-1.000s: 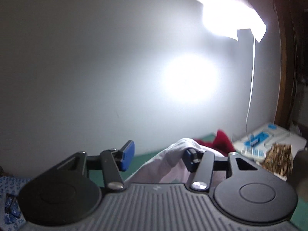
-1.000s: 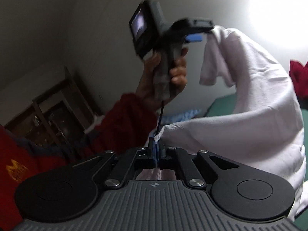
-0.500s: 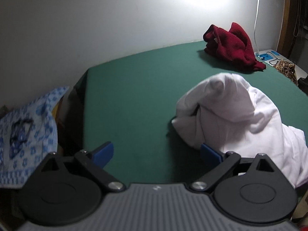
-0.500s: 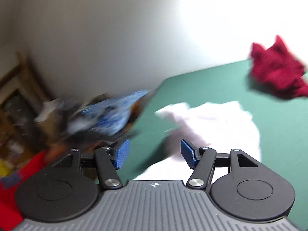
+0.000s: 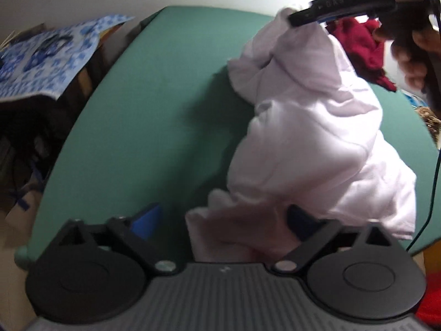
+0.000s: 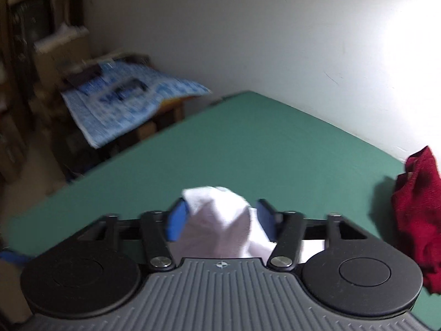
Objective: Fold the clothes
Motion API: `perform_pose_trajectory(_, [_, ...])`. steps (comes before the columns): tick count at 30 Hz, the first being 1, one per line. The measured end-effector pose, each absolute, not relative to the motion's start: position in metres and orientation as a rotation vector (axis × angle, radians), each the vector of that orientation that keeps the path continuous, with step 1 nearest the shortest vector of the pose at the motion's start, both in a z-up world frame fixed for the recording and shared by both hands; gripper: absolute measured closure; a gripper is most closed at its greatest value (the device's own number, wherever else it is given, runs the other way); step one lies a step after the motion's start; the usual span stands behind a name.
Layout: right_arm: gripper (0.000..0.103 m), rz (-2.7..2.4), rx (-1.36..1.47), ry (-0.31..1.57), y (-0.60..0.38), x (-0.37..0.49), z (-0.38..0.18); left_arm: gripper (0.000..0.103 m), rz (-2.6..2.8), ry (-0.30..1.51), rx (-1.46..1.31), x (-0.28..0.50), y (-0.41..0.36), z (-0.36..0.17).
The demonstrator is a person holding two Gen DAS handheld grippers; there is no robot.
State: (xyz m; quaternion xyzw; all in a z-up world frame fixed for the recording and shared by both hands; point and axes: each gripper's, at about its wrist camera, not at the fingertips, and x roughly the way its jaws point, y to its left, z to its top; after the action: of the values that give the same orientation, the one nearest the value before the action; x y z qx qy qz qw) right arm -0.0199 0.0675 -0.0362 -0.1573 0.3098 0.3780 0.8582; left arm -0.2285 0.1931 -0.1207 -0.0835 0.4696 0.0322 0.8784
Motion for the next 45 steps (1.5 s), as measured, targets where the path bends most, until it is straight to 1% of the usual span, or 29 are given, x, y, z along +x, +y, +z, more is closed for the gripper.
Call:
perform_pose_trajectory(1, [0.091,0.798,-0.264,0.656,0.059,-0.014,-0.033,0.07,0.074,0.997,-0.183,-0.227,0.188,-0.125])
perform_pose_trajectory(2, [0.091,0.803,-0.199,0.639,0.047,-0.011,-0.028,0.077,0.068,1.007,-0.196,-0.227,0.183,-0.127])
perform_pose_trajectory(4, [0.091,0.798,-0.099,0.585,0.016,-0.011,-0.018,0.086,0.08,0.974,-0.195,-0.23,0.175,-0.123])
perform_pose_trajectory(7, [0.091,0.769,0.017,0.526,-0.051,-0.013,-0.006,0.089,0.064,0.924,-0.181,-0.232,0.168,-0.11])
perform_pose_trajectory(11, [0.09,0.636,0.069,0.551,-0.132,-0.024,-0.01,0.089,0.004,0.906,-0.147,-0.224,0.165,-0.097])
perform_pose_trajectory(12, [0.09,0.591,0.067,0.584,-0.15,-0.029,-0.017,0.089,-0.012,0.913,-0.136,-0.221,0.165,-0.097])
perform_pose_trajectory(14, [0.085,0.535,0.056,0.697,-0.179,-0.038,-0.037,0.089,-0.044,0.93,-0.106,-0.216,0.165,-0.098])
perform_pose_trajectory(15, [0.084,0.502,0.027,0.756,-0.186,-0.045,-0.049,0.088,-0.059,0.939,-0.086,-0.215,0.164,-0.099])
perform_pose_trajectory(16, [0.084,0.465,-0.007,0.813,-0.19,-0.053,-0.06,0.086,-0.077,0.947,-0.062,-0.215,0.162,-0.099])
perform_pose_trajectory(17, [0.082,0.425,-0.049,0.819,-0.193,-0.061,-0.065,0.084,-0.095,0.953,-0.039,-0.216,0.161,-0.097])
perform_pose_trajectory(18, [0.078,0.384,-0.093,0.812,-0.195,-0.07,-0.068,0.071,-0.111,0.956,-0.019,-0.217,0.16,-0.095])
perform_pose_trajectory(19, [0.064,0.358,-0.117,0.786,-0.199,-0.077,-0.065,0.049,-0.118,0.947,-0.006,-0.217,0.159,-0.093])
perform_pose_trajectory(20, [0.05,0.352,-0.123,0.744,-0.198,-0.082,-0.06,0.04,-0.126,0.939,0.007,-0.218,0.159,-0.09])
perform_pose_trajectory(21, [0.046,0.373,-0.117,0.702,-0.193,-0.086,-0.057,0.028,-0.134,0.93,0.02,-0.219,0.158,-0.087])
perform_pose_trajectory(22, [0.04,0.4,-0.11,0.662,-0.186,-0.089,-0.054,0.023,-0.141,0.921,0.033,-0.22,0.157,-0.084])
perform_pose_trajectory(24, [0.039,0.469,-0.139,0.619,-0.158,-0.083,-0.055,0.021,-0.142,0.898,0.03,-0.217,0.161,-0.079])
perform_pose_trajectory(26, [0.039,0.498,-0.21,0.59,-0.131,-0.073,-0.061,0.024,-0.146,0.892,-0.033,-0.208,0.168,-0.08])
perform_pose_trajectory(28, [0.04,0.502,-0.291,0.593,-0.104,-0.063,-0.076,0.025,-0.158,0.895,-0.11,-0.199,0.174,-0.084])
perform_pose_trajectory(29, [0.043,0.497,-0.318,0.612,-0.094,-0.056,-0.084,0.026,-0.163,0.901,-0.142,-0.198,0.174,-0.089])
perform_pose_trajectory(31, [0.043,0.478,-0.355,0.652,-0.08,-0.043,-0.1,0.032,-0.15,0.915,-0.184,-0.197,0.174,-0.101])
perform_pose_trajectory(32, [0.046,0.455,-0.36,0.667,-0.078,-0.037,-0.107,0.034,-0.138,0.922,-0.202,-0.198,0.174,-0.106])
perform_pose_trajectory(33, [0.047,0.439,-0.327,0.685,-0.082,-0.032,-0.109,0.043,-0.128,0.93,-0.227,-0.201,0.175,-0.11])
perform_pose_trajectory(34, [0.065,0.424,-0.284,0.703,-0.087,-0.026,-0.111,0.069,-0.115,0.936,-0.248,-0.204,0.176,-0.112])
perform_pose_trajectory(35, [0.1,0.409,-0.242,0.72,-0.092,-0.02,-0.112,0.084,-0.104,0.942,-0.26,-0.208,0.176,-0.114])
perform_pose_trajectory(36, [0.1,0.405,-0.159,0.738,-0.103,-0.016,-0.111,0.103,-0.094,0.945,-0.242,-0.211,0.174,-0.114])
perform_pose_trajectory(37, [0.101,0.387,-0.078,0.732,-0.115,-0.013,-0.106,0.102,-0.083,0.938,-0.215,-0.215,0.172,-0.112])
perform_pose_trajectory(42, [0.101,0.261,0.215,0.615,-0.183,-0.019,-0.072,0.102,-0.109,0.879,-0.123,-0.228,0.162,-0.091])
perform_pose_trajectory(45, [0.101,0.091,0.285,0.564,-0.23,-0.031,-0.06,0.102,-0.18,0.877,-0.066,-0.235,0.155,-0.081])
